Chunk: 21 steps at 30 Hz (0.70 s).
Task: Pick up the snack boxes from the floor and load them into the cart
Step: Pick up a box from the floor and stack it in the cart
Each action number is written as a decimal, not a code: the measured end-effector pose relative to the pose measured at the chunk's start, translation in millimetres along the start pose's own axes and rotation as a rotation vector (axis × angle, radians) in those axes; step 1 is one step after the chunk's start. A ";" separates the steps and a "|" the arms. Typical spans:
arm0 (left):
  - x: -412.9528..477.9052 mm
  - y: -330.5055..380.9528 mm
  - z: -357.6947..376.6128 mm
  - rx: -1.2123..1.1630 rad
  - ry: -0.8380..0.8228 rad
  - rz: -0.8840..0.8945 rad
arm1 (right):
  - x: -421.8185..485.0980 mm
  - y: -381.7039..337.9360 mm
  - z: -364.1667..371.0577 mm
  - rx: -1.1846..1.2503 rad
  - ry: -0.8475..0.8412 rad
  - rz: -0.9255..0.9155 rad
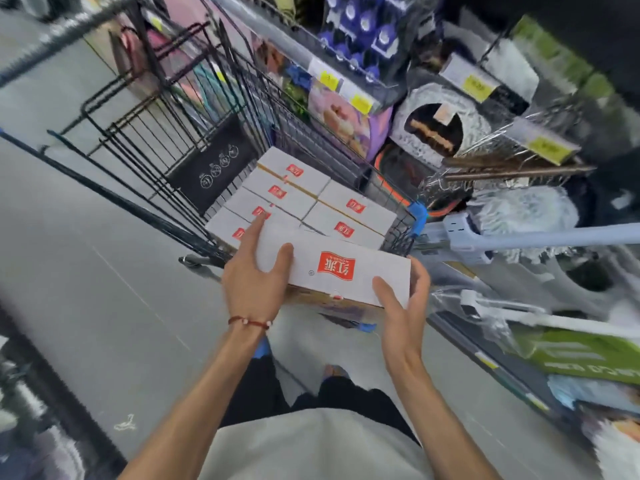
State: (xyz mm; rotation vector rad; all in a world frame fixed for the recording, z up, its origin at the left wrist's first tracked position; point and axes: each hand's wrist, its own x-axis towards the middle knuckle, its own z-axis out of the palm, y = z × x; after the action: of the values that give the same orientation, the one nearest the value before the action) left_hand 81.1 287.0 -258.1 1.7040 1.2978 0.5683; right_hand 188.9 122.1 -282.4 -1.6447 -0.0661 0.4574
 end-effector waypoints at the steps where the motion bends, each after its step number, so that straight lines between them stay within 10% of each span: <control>1: 14.5 -0.2 -0.9 0.022 -0.037 -0.001 | 0.1 -0.1 8.5 0.013 0.029 0.013; 21: 128.5 -31.1 66.2 0.069 -0.504 -0.382 | 62.0 55.8 53.5 0.064 0.078 0.374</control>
State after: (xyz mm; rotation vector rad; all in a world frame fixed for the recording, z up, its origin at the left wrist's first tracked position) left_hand 161.4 382.9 -337.0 1.4698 1.2276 -0.1268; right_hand 215.6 183.9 -355.0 -1.6135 0.3162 0.6708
